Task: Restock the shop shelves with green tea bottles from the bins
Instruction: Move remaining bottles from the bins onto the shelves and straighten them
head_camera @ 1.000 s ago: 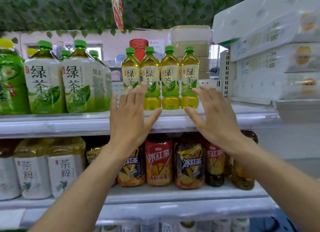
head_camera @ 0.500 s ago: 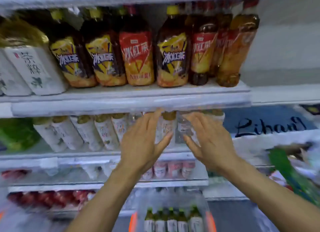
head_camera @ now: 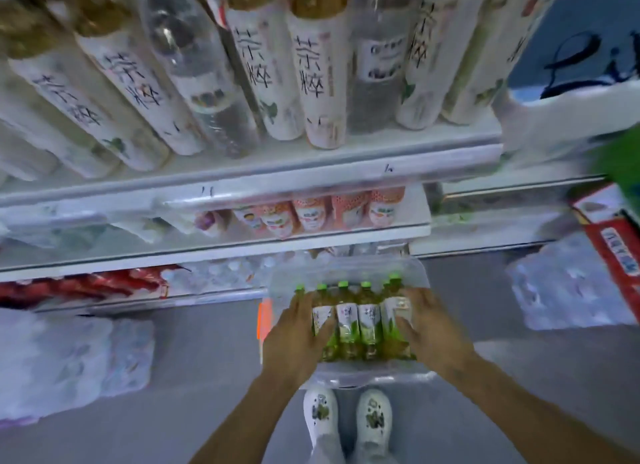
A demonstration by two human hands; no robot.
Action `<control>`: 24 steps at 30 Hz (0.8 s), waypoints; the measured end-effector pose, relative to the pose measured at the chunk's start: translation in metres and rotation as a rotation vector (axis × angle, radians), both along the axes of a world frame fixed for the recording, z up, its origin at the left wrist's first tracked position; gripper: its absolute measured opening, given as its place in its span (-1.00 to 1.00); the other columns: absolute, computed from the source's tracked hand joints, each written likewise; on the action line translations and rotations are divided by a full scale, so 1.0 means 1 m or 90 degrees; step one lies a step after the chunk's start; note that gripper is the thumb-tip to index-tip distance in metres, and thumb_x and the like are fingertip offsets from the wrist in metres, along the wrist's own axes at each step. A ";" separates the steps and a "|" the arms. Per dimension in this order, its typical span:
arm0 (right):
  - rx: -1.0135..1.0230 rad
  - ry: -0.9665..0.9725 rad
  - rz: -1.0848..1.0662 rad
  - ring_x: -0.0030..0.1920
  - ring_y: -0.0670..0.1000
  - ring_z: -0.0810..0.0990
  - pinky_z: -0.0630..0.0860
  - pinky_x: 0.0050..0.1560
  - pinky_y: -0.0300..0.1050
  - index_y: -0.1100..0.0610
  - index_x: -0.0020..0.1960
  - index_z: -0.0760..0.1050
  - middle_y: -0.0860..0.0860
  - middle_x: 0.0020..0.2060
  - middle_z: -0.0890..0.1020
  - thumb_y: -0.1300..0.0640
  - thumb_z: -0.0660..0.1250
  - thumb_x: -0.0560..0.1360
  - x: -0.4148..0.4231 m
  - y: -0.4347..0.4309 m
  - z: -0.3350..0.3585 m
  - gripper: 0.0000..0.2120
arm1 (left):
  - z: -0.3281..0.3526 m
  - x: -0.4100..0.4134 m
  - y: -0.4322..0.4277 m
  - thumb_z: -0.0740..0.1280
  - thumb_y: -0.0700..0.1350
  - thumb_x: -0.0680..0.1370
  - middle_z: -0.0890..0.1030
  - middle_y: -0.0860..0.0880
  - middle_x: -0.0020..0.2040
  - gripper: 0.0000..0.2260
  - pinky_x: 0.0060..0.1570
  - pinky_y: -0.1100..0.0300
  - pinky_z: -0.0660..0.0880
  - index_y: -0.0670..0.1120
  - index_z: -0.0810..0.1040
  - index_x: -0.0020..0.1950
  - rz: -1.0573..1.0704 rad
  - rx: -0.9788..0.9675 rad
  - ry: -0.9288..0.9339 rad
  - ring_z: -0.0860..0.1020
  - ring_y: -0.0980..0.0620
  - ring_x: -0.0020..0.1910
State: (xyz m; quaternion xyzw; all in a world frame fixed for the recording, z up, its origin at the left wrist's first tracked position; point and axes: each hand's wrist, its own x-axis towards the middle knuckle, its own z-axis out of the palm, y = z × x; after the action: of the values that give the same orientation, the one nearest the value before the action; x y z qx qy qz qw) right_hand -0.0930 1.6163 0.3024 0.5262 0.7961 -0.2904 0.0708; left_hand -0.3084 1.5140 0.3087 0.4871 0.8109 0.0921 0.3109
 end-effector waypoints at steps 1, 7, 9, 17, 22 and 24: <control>-0.027 -0.042 -0.012 0.30 0.12 0.47 0.42 0.22 0.00 0.09 0.50 0.23 0.09 0.34 0.41 -0.02 0.16 0.63 0.002 -0.004 -0.022 -0.53 | -0.023 0.000 -0.006 0.17 0.23 0.63 0.43 0.13 0.40 -0.50 0.13 0.05 0.50 0.15 0.21 0.55 0.015 -0.021 -0.016 0.46 0.02 0.34; -0.181 -0.165 -0.107 0.30 0.19 0.47 0.42 0.21 0.01 0.22 0.45 0.20 0.19 0.28 0.44 0.03 0.23 0.60 0.001 -0.012 -0.127 -0.49 | -0.146 -0.008 -0.028 0.36 0.07 0.59 0.56 -0.11 0.23 -0.51 0.26 -0.05 0.47 -0.03 0.34 0.47 0.189 -0.181 -0.181 0.56 -0.13 0.24; -0.191 -0.173 -0.143 0.28 0.24 0.48 0.44 0.21 0.03 0.27 0.45 0.16 0.24 0.28 0.44 0.08 0.25 0.57 -0.001 -0.008 -0.157 -0.45 | -0.179 -0.013 -0.029 0.39 0.04 0.57 0.56 -0.15 0.26 -0.47 0.27 -0.05 0.47 -0.06 0.33 0.48 0.222 -0.224 -0.200 0.57 -0.15 0.23; -0.081 -0.282 -0.198 0.32 0.32 0.41 0.36 0.31 0.09 0.43 0.53 -0.19 0.38 0.40 0.30 -0.16 0.18 0.60 -0.023 -0.013 -0.237 -0.11 | -0.272 -0.024 -0.006 0.39 -0.02 0.53 0.45 -0.24 0.31 -0.40 0.26 -0.12 0.44 -0.15 0.23 0.48 0.273 -0.270 -0.095 0.45 -0.27 0.29; -0.050 -0.189 -0.312 0.26 0.34 0.47 0.50 0.16 0.13 0.34 0.56 -0.16 0.33 0.36 0.31 -0.03 0.40 0.51 -0.026 -0.019 -0.254 -0.04 | -0.309 -0.016 0.011 0.40 -0.04 0.56 0.39 -0.31 0.36 -0.30 0.29 -0.19 0.41 -0.16 0.06 0.53 0.372 -0.288 -0.106 0.44 -0.37 0.31; -0.049 -0.157 -0.322 0.27 0.34 0.46 0.49 0.17 0.16 0.32 0.57 -0.15 0.33 0.35 0.31 0.02 0.41 0.51 -0.021 -0.020 -0.259 -0.07 | -0.316 -0.014 0.010 0.39 -0.09 0.57 0.38 -0.32 0.35 -0.33 0.28 -0.19 0.39 -0.17 0.06 0.52 0.382 -0.278 -0.095 0.43 -0.39 0.30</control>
State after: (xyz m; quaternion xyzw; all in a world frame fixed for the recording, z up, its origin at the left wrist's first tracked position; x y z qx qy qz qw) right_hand -0.1138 1.5965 0.0438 0.7364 0.6133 -0.2627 0.1121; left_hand -0.3228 1.5244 -0.0076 0.1421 0.8933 0.0394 0.4245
